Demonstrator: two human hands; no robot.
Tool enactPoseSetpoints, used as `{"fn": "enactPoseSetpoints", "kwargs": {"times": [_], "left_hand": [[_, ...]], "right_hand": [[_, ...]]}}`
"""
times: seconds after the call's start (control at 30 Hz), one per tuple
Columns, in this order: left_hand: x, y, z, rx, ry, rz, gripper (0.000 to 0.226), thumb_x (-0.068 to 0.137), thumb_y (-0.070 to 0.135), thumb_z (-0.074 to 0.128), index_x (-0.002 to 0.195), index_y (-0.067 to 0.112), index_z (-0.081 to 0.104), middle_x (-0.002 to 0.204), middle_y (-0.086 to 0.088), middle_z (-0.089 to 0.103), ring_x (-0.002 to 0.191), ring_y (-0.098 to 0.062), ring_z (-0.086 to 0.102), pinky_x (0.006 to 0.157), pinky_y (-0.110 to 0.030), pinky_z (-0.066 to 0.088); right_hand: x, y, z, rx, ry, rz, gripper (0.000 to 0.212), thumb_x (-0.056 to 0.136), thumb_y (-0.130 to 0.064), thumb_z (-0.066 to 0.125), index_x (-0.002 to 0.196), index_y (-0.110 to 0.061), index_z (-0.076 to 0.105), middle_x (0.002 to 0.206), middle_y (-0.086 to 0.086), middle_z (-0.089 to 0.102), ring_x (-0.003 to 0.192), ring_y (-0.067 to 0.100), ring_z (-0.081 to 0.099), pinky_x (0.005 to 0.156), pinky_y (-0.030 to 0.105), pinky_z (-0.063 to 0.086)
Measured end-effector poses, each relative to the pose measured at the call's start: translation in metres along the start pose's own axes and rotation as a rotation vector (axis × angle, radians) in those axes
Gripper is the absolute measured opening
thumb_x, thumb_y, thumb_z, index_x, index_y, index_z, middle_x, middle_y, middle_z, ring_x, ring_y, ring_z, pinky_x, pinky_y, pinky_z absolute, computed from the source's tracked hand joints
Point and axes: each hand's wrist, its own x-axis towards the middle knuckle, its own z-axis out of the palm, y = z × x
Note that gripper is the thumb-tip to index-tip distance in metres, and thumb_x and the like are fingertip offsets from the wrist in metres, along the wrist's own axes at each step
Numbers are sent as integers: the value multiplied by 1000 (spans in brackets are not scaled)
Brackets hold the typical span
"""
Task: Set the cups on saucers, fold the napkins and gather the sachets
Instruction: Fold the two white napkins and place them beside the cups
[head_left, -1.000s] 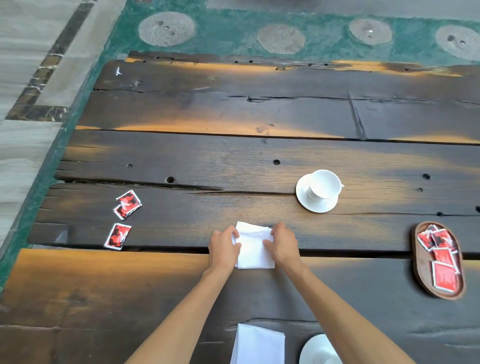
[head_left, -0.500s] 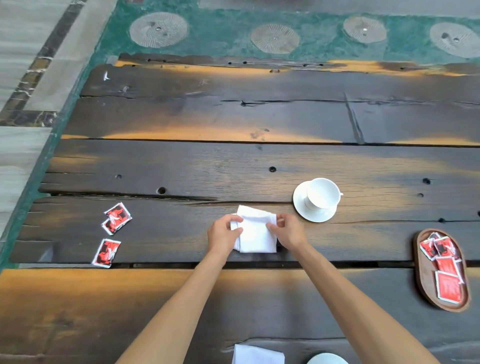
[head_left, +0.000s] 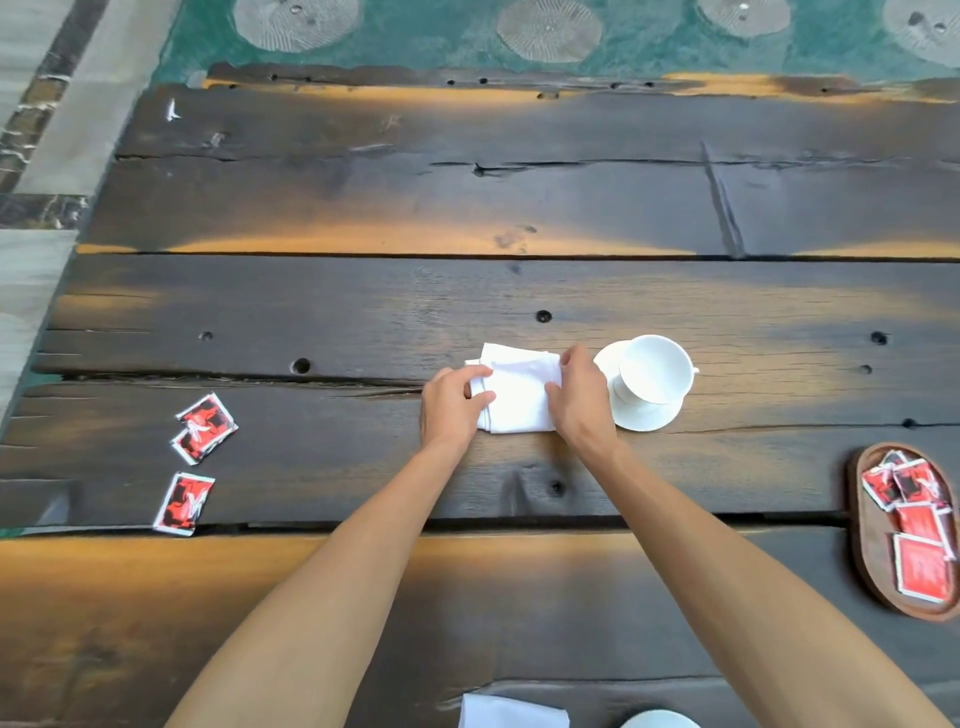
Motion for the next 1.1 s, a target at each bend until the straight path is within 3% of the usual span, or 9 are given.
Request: {"fn": "enactPoseSetpoints", "kwargs": {"times": [0.1, 0.3, 0.47, 0.67, 0.93, 1.1], "left_hand": [[-4, -6, 3, 86, -11, 26, 33, 85, 22, 72, 116, 31, 70, 81, 3, 44, 92, -21, 51, 81, -33, 46], [-9, -11, -2, 137, -101, 58, 42, 88, 29, 67, 130, 35, 60, 94, -3, 47, 103, -21, 46, 90, -34, 45], [-15, -10, -6, 102, -129, 38, 48, 87, 29, 69, 132, 36, 57, 101, -2, 47, 106, -21, 46, 95, -35, 44], [-42, -14, -15, 32, -27, 46, 41, 89, 33, 65, 129, 38, 59, 105, 3, 49, 102, -15, 49, 89, -28, 42], [-116, -28, -45, -25, 86, 14, 36, 92, 36, 61, 129, 36, 58, 113, 6, 53, 108, -12, 51, 97, -31, 44], [-171, -36, -68, -50, 189, -29, 34, 90, 31, 65, 124, 31, 64, 114, 5, 58, 107, -15, 55, 96, -34, 47]], "right_hand": [[-6, 6, 3, -27, 22, -47, 18, 89, -5, 52, 105, -3, 45, 109, 18, 54, 94, 30, 52, 77, 33, 38], [-6, 6, 0, -154, -84, -55, 20, 96, -9, 47, 111, 3, 51, 117, 23, 52, 103, 35, 53, 92, 40, 42], [-15, 8, -9, -91, -133, -27, 22, 93, -11, 51, 111, 1, 52, 117, 20, 49, 95, 34, 55, 90, 38, 44], [-30, 15, -23, -29, -123, -42, 28, 91, -20, 60, 112, -4, 52, 115, 15, 53, 90, 18, 47, 84, 26, 36], [-83, 17, -53, -24, -148, -62, 43, 89, -33, 63, 123, -7, 53, 118, 10, 58, 91, 21, 62, 87, 39, 52], [-125, 18, -68, 6, -205, -88, 40, 86, -35, 69, 119, -15, 55, 109, 4, 61, 86, 15, 60, 75, 29, 49]]}}
